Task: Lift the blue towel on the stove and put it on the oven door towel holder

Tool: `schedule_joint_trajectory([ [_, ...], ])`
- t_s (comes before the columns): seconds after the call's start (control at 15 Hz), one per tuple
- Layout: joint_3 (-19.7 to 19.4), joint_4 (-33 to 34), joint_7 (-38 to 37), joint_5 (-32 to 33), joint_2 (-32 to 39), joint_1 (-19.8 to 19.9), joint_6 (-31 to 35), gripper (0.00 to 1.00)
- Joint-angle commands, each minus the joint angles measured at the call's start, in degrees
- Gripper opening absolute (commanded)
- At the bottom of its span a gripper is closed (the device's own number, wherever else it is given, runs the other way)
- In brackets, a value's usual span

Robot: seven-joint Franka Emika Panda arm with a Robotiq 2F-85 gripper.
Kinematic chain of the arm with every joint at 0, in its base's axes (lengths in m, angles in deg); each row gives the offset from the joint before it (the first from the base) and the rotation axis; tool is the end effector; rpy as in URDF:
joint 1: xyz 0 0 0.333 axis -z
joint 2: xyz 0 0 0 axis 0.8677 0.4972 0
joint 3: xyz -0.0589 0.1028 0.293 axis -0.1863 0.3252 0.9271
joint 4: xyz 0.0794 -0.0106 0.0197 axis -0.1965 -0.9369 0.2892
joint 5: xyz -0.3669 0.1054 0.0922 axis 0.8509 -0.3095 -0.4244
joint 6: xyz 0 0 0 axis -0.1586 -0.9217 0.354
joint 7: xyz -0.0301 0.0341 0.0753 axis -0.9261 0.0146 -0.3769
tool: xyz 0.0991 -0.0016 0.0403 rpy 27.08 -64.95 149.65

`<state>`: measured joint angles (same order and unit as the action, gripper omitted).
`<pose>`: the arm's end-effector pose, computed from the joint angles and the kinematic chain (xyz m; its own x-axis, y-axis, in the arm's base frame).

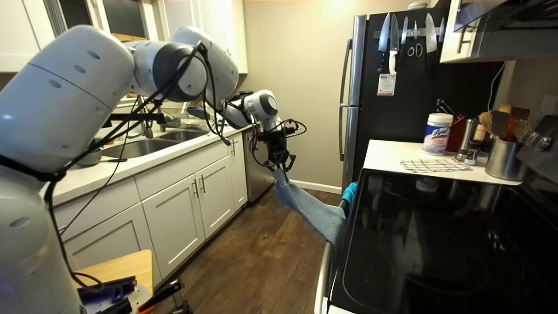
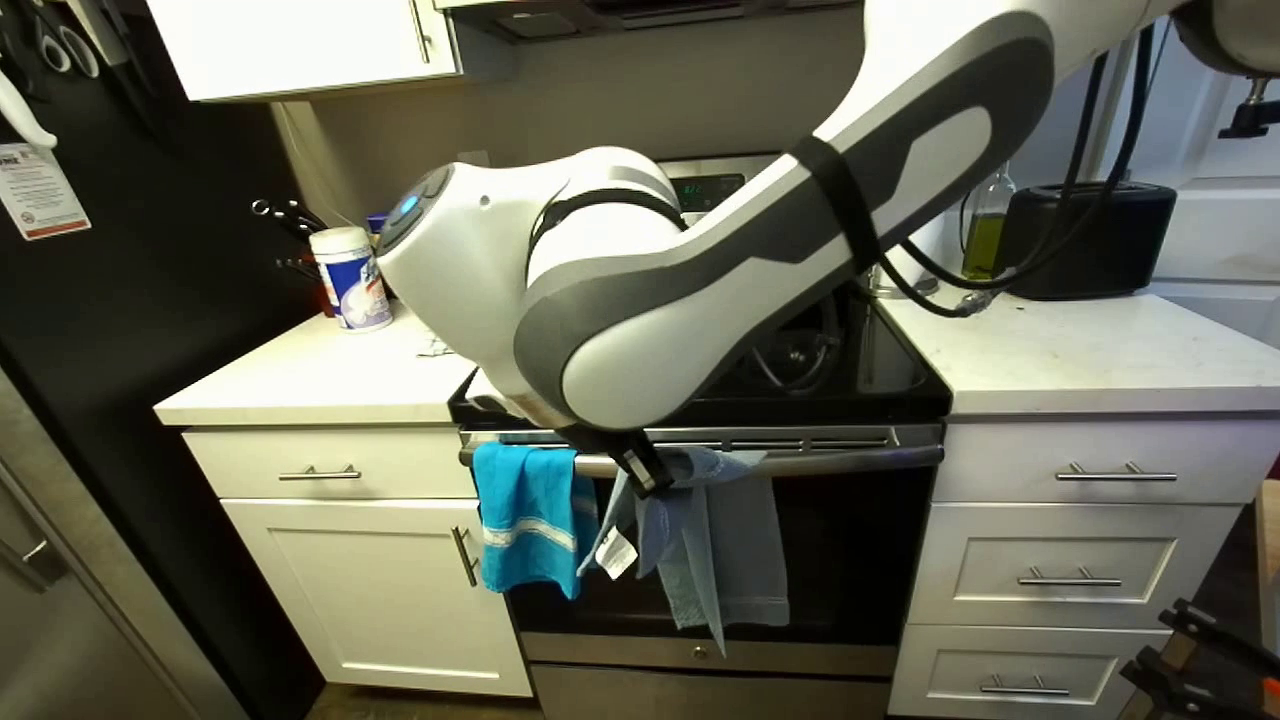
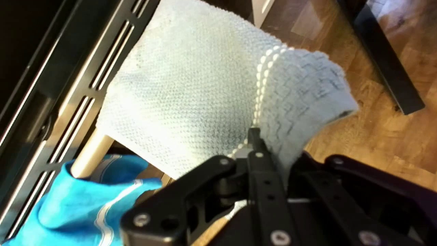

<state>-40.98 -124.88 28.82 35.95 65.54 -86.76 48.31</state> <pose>0.6115 0.3550 0.2713 0.4497 0.7767 -0.4411 0.8931 -0.3854 0.2320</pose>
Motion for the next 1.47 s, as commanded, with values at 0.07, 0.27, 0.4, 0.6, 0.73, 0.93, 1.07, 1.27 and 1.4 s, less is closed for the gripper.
schedule_joint_trajectory([
  [0.07,-0.5,-5.8,-3.2,9.5,-5.2,-4.9,7.0,0.01],
  [0.27,-0.6,-7.2,-5.9,13.5,-6.6,-6.9,10.3,0.01],
  [0.4,-0.4,-7.4,-7.8,13.2,-6.8,-7.3,9.6,0.01],
  [0.6,0.2,-6.5,-9.4,12.2,-5.1,-6.6,7.1,0.01],
  [0.73,-0.3,-6.3,-9.6,12.4,-3.4,-6.7,4.2,0.01],
  [0.93,-0.5,-6.9,-9.9,13.2,-0.8,-6.9,1.9,0.01],
  [1.07,-0.3,-7.0,-10.2,13.2,1.1,-7.3,0.7,0.01],
  [1.27,0.2,-9.2,-11.2,14.4,1.8,-8.4,2.2,0.01],
  [1.4,0.9,-11.1,-11.1,15.3,1.1,-9.1,3.4,0.01],
])
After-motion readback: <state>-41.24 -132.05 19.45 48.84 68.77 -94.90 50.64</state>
